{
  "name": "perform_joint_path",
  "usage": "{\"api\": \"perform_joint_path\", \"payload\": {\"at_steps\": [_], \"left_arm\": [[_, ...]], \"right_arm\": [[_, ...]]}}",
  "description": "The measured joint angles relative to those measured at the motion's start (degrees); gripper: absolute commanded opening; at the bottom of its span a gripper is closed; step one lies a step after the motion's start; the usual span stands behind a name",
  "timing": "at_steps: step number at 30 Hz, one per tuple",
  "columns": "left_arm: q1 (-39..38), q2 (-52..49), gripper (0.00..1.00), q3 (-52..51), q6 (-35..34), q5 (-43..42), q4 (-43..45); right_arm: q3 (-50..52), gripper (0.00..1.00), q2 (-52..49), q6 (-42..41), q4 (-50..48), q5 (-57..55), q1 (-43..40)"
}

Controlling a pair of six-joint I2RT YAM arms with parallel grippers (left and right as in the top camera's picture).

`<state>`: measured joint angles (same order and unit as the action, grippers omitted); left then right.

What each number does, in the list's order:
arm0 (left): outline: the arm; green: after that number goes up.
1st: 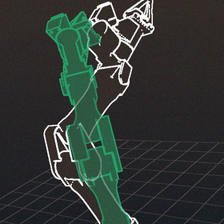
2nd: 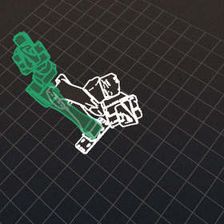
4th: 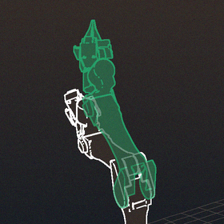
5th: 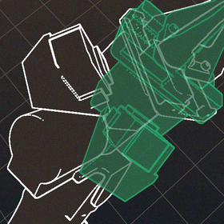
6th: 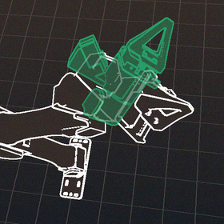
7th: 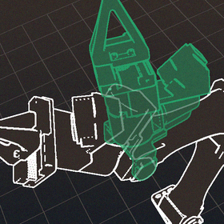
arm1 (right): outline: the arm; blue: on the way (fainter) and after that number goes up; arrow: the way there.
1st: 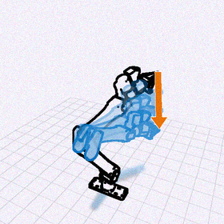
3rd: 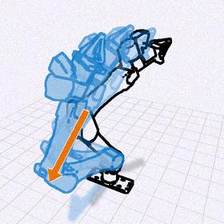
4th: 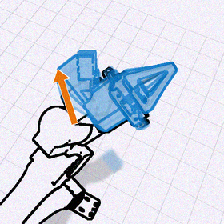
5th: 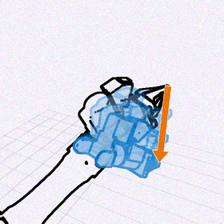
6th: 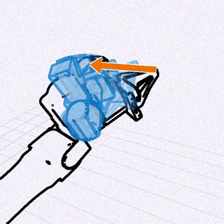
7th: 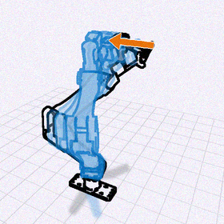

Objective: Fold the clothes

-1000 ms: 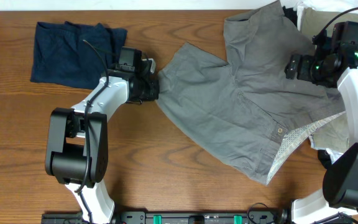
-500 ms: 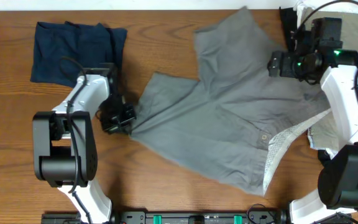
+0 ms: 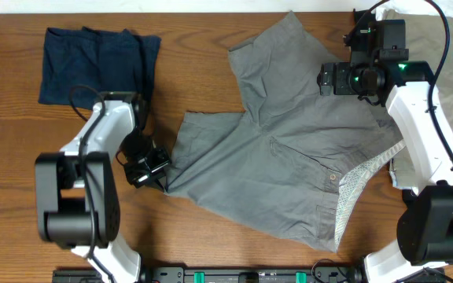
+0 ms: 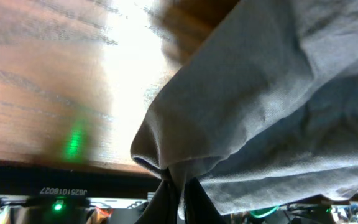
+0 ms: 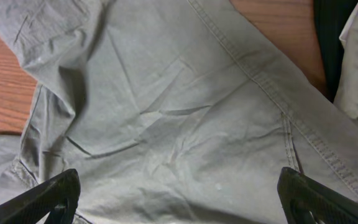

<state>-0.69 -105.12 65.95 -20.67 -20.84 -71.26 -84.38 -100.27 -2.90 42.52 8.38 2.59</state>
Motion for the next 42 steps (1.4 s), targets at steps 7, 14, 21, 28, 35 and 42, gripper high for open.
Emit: {"api": "perform_joint_path", "payload": {"at_steps": [7,14,21,28,35,42], "left_arm": [[2.69,9.86,0.06,-6.73,-7.30,4.79,3.23],[3.28,16.72,0.78,-7.37,-9.33,12.98,6.86],[3.08,17.75,0.82,-7.34,-4.92,15.26,15.89],[-3.39,17.55,0.98,-6.95,4.07,14.10,40.37],[-9.84,11.17,0.98,-4.76,7.39,13.49,58.95],[-13.33,-5.62,0.99,8.98,9.16,12.74,58.49]], "right_arm": [[0.00,0.99,-0.57,0.00,-0.24,0.00,0.00],[0.00,0.99,-0.59,0.00,-0.37,0.00,0.00],[0.00,0.99,-0.59,0.00,-0.39,0.00,0.00],[0.00,0.99,-0.59,0.00,-0.37,0.22,0.00],[0.00,0.99,-0.59,0.00,-0.33,0.79,0.02],[0.00,0.99,-0.59,0.02,0.04,1.68,0.07]]}}
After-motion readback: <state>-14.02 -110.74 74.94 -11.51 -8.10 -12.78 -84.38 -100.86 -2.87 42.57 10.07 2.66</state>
